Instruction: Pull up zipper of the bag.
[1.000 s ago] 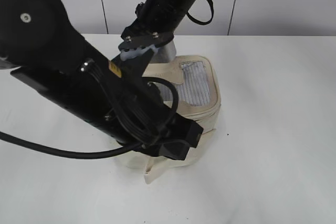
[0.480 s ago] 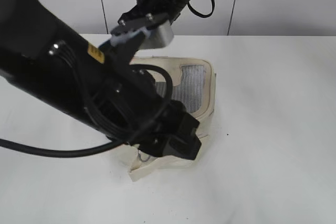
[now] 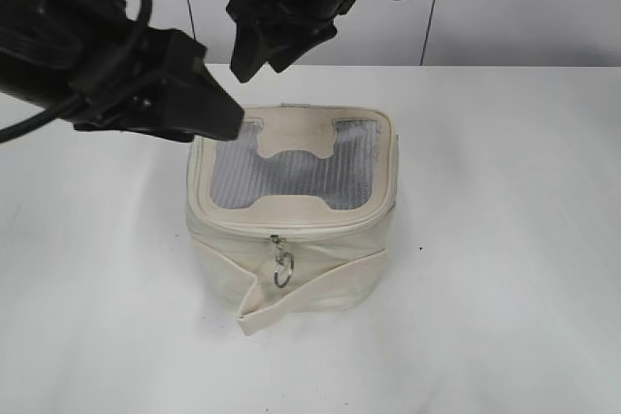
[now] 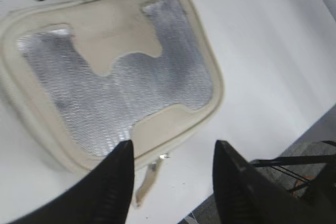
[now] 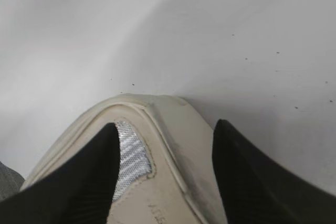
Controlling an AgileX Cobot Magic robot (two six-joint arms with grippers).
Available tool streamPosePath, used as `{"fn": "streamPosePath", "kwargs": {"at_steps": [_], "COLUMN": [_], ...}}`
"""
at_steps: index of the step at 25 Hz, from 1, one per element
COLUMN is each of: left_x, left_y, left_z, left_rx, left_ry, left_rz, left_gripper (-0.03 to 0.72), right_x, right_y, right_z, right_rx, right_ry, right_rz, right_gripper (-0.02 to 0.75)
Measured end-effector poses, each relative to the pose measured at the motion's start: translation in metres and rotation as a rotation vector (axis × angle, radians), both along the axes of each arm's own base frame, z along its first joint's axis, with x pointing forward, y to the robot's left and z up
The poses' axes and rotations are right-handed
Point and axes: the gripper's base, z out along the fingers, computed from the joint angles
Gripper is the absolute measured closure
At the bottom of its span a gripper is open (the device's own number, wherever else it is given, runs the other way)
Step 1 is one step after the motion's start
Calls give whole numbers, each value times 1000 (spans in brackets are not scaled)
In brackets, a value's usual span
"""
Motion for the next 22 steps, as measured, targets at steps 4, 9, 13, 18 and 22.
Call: {"fn": "streamPosePath", "kwargs": {"at_steps": [4, 9, 13, 18, 22], "left_x": [17, 34, 59, 95, 123], "left_y": [22, 30, 19, -1, -17], "left_z": [-1, -6, -6, -8, -7], "left_rx": [20, 67, 95, 132, 150], "left_ry": [-6, -42, -70, -97, -107], "left_rz": [89, 93, 55, -18, -76], "left_gripper": [312, 312, 306, 306, 301], "right_x": [12, 31, 42, 46, 47], "right_y": [-17, -48, -72, -96, -111], "right_z": [4, 4, 12, 32, 43], "right_rx": [-28, -47, -43, -26, -19], "right_ry": [-18, -4, -16, -51, -67], "right_rz": [-56, -168, -227, -279, -309], "right_gripper": [288, 288, 288, 295, 306]}}
